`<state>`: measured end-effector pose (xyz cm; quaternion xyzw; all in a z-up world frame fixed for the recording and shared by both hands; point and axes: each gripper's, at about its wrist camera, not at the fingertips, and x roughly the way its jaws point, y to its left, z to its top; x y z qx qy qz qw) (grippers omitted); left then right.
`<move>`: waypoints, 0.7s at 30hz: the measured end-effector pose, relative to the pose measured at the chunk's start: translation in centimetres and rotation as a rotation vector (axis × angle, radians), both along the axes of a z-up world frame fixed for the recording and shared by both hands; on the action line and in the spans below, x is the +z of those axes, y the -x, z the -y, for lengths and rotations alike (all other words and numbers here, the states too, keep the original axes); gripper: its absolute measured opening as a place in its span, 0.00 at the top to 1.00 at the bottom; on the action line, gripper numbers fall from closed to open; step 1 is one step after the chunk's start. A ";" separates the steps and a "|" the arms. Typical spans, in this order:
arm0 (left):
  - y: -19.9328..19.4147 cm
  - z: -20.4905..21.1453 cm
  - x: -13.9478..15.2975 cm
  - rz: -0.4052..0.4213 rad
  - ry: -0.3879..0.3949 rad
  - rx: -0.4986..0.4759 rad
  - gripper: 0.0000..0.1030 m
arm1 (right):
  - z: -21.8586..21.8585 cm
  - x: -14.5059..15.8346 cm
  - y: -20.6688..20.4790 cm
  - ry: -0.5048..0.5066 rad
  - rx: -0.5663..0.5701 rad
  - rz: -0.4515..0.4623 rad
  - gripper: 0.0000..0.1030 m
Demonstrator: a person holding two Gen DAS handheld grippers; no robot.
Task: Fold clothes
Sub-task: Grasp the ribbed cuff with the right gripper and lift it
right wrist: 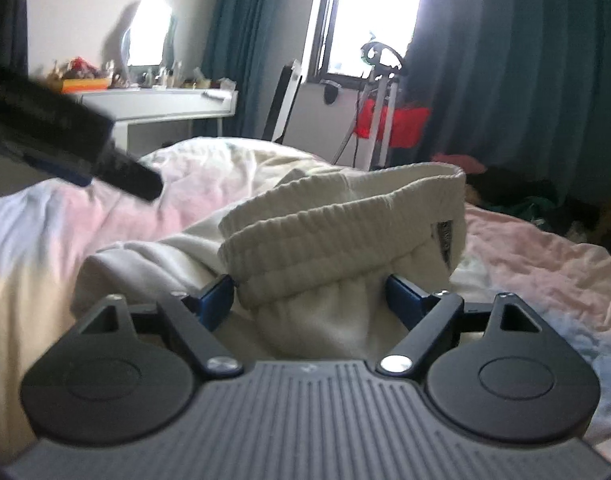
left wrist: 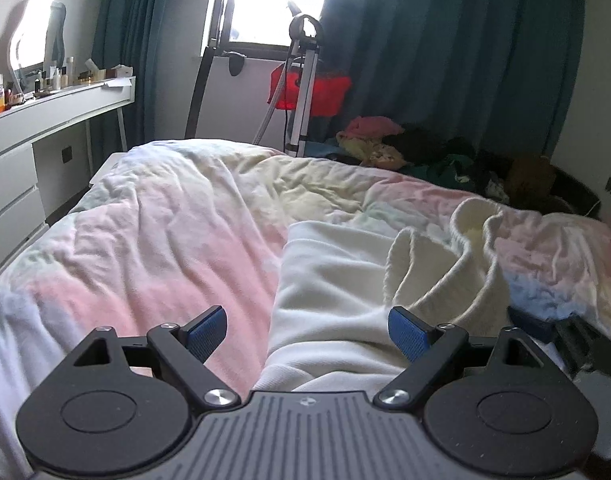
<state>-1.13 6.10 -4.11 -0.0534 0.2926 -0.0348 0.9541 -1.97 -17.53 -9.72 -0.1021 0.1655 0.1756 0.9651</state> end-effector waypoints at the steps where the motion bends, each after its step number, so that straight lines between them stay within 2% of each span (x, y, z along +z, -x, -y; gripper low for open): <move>1: 0.0 0.1 -0.1 -0.003 -0.001 0.001 0.13 | 0.3 0.1 0.1 -0.015 -0.005 0.011 0.26; 4: 0.0 0.4 -0.5 -0.006 -0.009 -0.002 0.13 | 1.8 1.2 0.0 -0.112 -0.071 0.020 0.31; 8: 0.0 0.8 -1.1 -0.010 -0.035 -0.011 0.13 | 5.1 2.3 0.6 -0.275 -0.208 0.004 0.32; 13: 0.2 1.2 -1.4 -0.018 -0.048 -0.019 0.13 | 10.9 2.4 1.5 -0.469 -0.513 -0.020 0.31; 16: 0.5 1.1 -1.4 -0.006 -0.033 -0.012 0.13 | 15.2 0.9 1.1 -0.597 -0.734 -0.148 0.32; 18: 0.6 1.1 -1.5 -0.005 -0.034 -0.011 0.13 | 18.1 -0.7 1.4 -0.749 -0.831 -0.242 0.32; 21: 0.6 1.1 -1.5 -0.011 -0.040 -0.010 0.13 | 20.8 -1.7 2.5 -0.933 -0.846 -0.277 0.32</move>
